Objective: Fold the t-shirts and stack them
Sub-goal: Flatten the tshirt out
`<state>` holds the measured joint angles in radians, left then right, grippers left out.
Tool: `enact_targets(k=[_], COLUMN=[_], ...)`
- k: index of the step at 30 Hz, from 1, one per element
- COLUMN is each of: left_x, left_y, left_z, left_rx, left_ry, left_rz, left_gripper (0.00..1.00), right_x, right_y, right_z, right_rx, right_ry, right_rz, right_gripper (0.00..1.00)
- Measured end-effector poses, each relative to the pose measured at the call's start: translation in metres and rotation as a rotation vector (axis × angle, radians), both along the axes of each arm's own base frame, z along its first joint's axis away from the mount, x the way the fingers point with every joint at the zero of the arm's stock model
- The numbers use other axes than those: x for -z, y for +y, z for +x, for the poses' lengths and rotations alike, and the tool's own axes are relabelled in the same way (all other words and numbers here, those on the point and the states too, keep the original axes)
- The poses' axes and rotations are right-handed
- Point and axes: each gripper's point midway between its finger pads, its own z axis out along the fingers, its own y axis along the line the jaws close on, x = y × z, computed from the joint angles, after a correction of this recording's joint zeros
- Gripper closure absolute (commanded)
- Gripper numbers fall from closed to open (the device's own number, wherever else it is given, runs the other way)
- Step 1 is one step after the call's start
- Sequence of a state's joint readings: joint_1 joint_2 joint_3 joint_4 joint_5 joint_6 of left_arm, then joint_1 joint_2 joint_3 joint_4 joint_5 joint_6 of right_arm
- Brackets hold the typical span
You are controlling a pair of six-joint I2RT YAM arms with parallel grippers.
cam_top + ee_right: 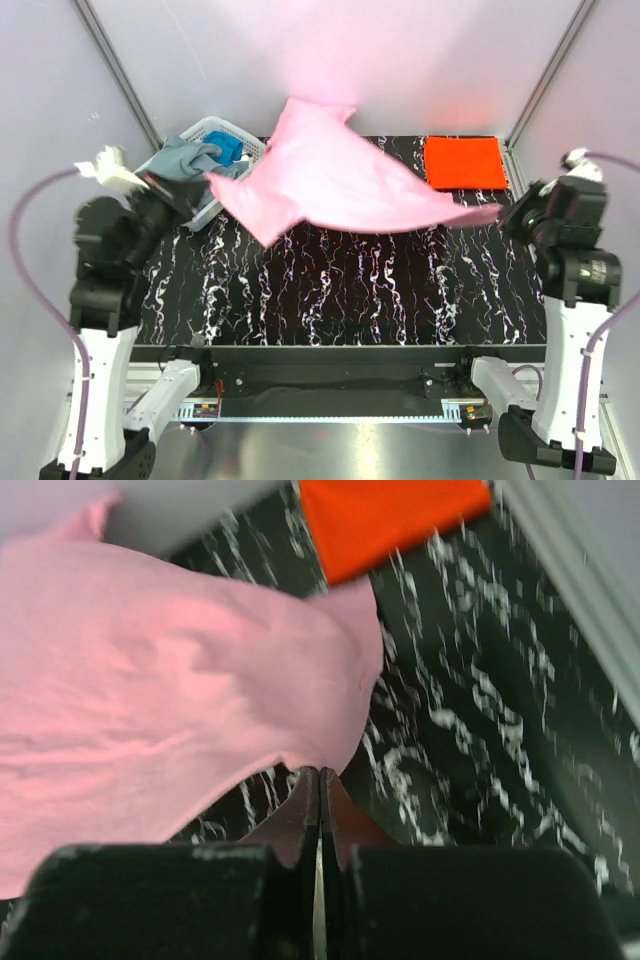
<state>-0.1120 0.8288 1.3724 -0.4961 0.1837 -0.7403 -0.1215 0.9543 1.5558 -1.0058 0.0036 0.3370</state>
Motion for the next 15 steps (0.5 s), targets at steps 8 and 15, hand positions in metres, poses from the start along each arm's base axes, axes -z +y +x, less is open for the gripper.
enact_targets(k=[8, 15], left_x=[0.214, 0.246], left_y=[0.01, 0.017], left_z=[-0.043, -0.073], left_rx=[0.008, -0.004], left_ry=[0.521, 0.555], left_rz=[0.159, 0.178], left_gripper=[1.0, 1.0], right_x=[0.156, 0.202], right_y=[0.02, 0.043], right_z=[-0.038, -0.071], right_rx=[0.013, 0.008], right_ry=[0.416, 0.472], right_rz=[0.184, 0.321], right_gripper=[1.0, 1.0])
